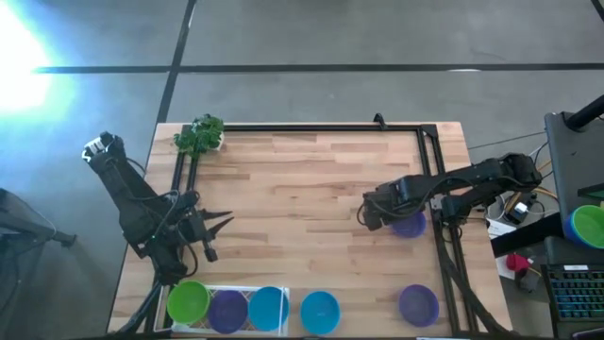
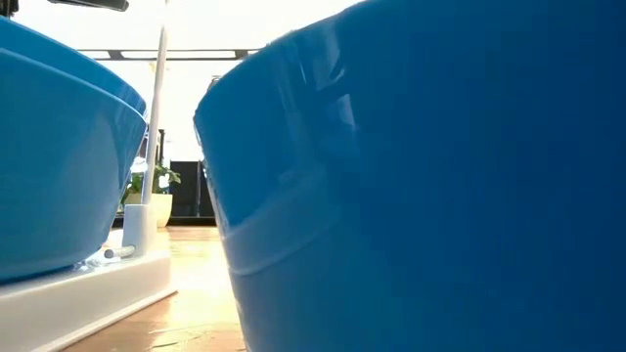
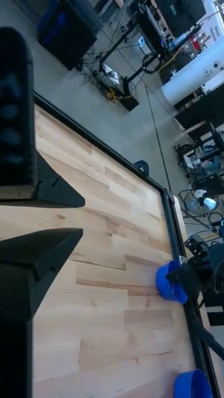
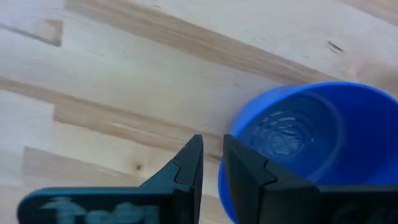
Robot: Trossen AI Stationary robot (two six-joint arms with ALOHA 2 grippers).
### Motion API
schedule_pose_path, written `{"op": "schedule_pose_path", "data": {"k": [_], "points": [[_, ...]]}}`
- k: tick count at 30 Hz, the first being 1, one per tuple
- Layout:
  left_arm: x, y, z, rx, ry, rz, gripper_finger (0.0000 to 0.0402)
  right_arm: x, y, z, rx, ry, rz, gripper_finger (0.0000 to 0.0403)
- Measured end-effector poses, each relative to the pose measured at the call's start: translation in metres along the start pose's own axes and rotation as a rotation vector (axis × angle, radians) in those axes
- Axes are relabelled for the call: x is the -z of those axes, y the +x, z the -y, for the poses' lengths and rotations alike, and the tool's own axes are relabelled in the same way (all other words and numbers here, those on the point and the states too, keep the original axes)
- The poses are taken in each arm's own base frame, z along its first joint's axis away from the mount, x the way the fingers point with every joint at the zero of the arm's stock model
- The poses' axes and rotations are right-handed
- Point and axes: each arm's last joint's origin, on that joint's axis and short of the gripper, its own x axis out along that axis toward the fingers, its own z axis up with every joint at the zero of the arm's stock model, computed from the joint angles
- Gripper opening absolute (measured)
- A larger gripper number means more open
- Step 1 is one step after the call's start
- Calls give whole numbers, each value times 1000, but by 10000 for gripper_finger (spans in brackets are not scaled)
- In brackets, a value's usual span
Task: Pick & Place Mini bowls
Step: Stack the top purple bowl on the purple bowl on the shelf
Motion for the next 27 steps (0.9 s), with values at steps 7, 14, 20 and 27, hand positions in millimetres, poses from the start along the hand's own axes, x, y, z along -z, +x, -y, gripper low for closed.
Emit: {"op": "schedule_pose_path", "data": {"k": [7, 14, 20, 27], "points": [[0, 0, 0, 0, 2, 0, 58, 1, 7, 5, 31, 36, -1, 59], [0, 0, 0, 0, 3, 0, 58, 0, 3, 2, 9, -4, 6, 59], [0, 0, 0, 0, 3, 0, 58, 0, 2, 2, 14, 5, 6, 59], [0, 0, 0, 0, 4, 0, 58, 1, -2, 7, 77, 17, -4, 59]]}}
